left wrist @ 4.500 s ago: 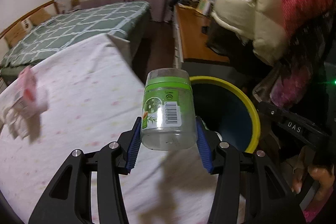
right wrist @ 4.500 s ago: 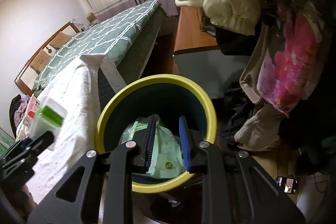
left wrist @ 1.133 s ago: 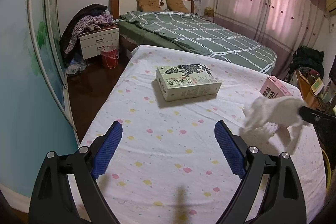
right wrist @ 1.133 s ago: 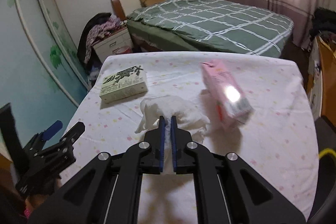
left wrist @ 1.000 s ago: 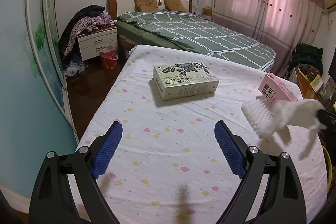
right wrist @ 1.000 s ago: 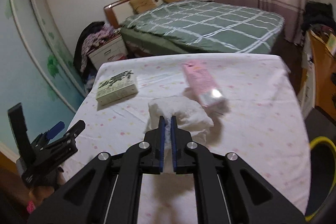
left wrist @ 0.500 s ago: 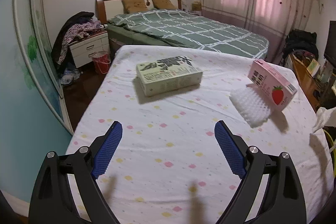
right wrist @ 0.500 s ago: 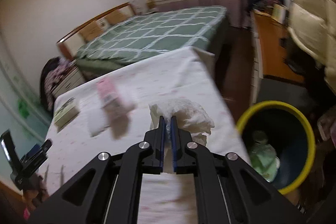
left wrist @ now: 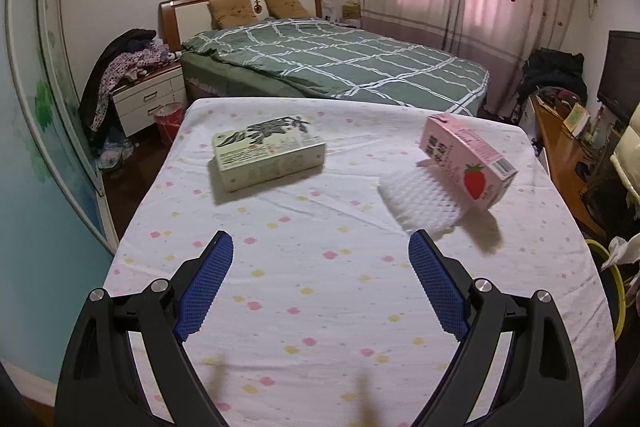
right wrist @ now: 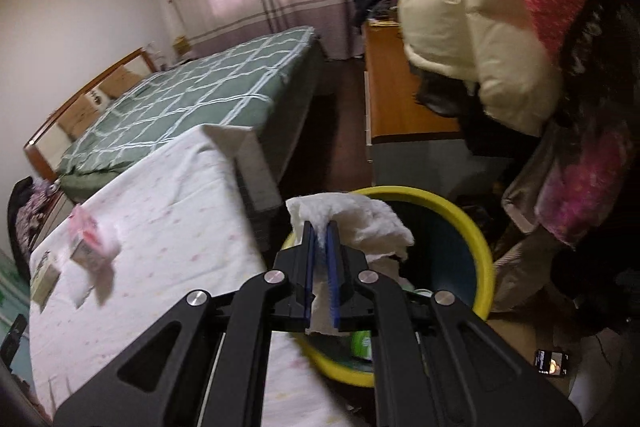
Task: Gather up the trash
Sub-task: 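Carry the white tissue with the right gripper into the bin and release, then grasp the pink strawberry milk carton with the left gripper and lift it, then carry the pink carton with the left gripper into the bin and release, then move the right gripper to the white foam mesh sleeve and grasp it, then carry the foam mesh sleeve with the right gripper into the bin and release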
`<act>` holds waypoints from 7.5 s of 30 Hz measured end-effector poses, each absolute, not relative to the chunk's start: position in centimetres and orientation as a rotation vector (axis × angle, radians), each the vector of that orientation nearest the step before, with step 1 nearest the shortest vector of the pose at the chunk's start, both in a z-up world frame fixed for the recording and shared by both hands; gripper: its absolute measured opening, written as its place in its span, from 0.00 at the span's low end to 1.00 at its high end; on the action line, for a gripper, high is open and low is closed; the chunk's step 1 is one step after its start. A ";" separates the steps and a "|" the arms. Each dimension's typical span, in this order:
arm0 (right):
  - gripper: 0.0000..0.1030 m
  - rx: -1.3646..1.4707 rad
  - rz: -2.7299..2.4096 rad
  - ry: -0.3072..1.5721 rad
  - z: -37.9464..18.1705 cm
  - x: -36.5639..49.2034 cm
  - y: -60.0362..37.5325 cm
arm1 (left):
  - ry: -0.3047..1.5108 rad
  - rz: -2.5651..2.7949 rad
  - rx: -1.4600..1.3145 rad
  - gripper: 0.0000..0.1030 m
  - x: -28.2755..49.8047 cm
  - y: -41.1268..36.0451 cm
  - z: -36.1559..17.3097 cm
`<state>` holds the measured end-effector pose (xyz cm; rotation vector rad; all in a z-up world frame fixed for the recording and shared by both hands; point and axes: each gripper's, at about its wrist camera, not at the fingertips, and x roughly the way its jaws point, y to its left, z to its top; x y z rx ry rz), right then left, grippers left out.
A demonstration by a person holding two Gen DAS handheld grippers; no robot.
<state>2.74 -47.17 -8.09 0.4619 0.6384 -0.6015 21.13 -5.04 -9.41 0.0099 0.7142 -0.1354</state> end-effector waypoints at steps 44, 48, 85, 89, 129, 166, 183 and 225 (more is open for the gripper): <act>0.29 0.577 -0.585 0.671 -12.7 1.9 -51.5 | 0.802 -0.247 0.094 0.82 29.4 -23.6 -11.2; 0.29 0.582 -0.581 0.674 -13.0 2.1 -51.5 | 0.791 -0.243 0.096 0.77 29.9 -23.7 -11.5; 0.29 0.575 -0.501 0.607 -10.5 -0.2 -50.9 | 0.663 -0.509 0.157 0.43 18.0 -26.7 -5.1; 0.29 0.538 -0.500 0.601 -9.4 -0.8 -51.1 | 0.657 -0.559 0.168 0.42 16.1 -28.2 -4.5; 0.29 0.567 -0.595 0.570 -9.4 -8.5 -56.0 | 0.692 -0.870 0.292 0.40 9.2 -45.8 -5.6; 0.50 0.152 0.074 0.857 -11.1 16.6 -29.5 | 0.704 -0.064 0.028 0.86 21.6 -3.4 -10.0; 0.36 -0.010 0.013 0.901 -14.2 19.8 -26.6 | 0.708 -0.122 -0.002 0.88 21.8 -3.5 -11.4; 0.26 0.424 -0.664 0.658 -12.1 5.4 -45.9 | 0.736 -0.184 0.047 0.88 20.8 -5.6 -11.9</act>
